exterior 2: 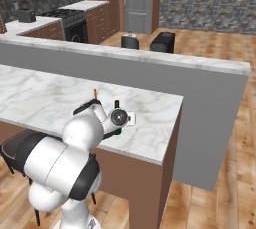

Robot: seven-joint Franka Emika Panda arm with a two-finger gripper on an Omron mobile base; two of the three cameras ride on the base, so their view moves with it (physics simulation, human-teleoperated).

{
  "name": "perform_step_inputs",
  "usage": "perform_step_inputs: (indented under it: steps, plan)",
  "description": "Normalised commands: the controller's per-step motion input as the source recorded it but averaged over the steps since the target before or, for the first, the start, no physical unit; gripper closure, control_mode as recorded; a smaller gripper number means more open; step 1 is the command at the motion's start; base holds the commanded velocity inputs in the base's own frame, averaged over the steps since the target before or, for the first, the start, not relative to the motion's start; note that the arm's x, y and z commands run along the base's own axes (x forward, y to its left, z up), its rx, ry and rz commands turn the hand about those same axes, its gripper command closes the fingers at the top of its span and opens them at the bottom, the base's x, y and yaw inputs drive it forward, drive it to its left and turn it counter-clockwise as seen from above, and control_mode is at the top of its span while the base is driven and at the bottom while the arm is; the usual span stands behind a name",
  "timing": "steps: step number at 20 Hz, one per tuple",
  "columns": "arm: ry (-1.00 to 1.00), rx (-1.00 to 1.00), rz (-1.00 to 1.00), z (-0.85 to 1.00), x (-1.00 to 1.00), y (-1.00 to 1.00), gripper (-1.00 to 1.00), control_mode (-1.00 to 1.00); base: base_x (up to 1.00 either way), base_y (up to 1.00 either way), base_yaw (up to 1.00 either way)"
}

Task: Get the candle and the beer from the cabinet and move them to the dining counter.

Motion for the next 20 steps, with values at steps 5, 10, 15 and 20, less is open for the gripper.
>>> perform_step_inputs:
  steps: [5,10,15,20]
  plan:
    - [0.0,0.0,0.0,-0.18,0.13,0.0,1.0,-1.0,0.0,0.0,0.0]
    - [0.0,0.0,0.0,-0.1,0.3,0.0,1.0,-1.0,0.0,0.0,0.0]
    - [0.0,0.0,0.0,-0.08,0.36,0.0,1.0,-1.0,0.0,0.0,0.0]
    - [0.0,0.0,0.0,-0.08,0.31,0.0,1.0,-1.0,0.0,0.0,0.0]
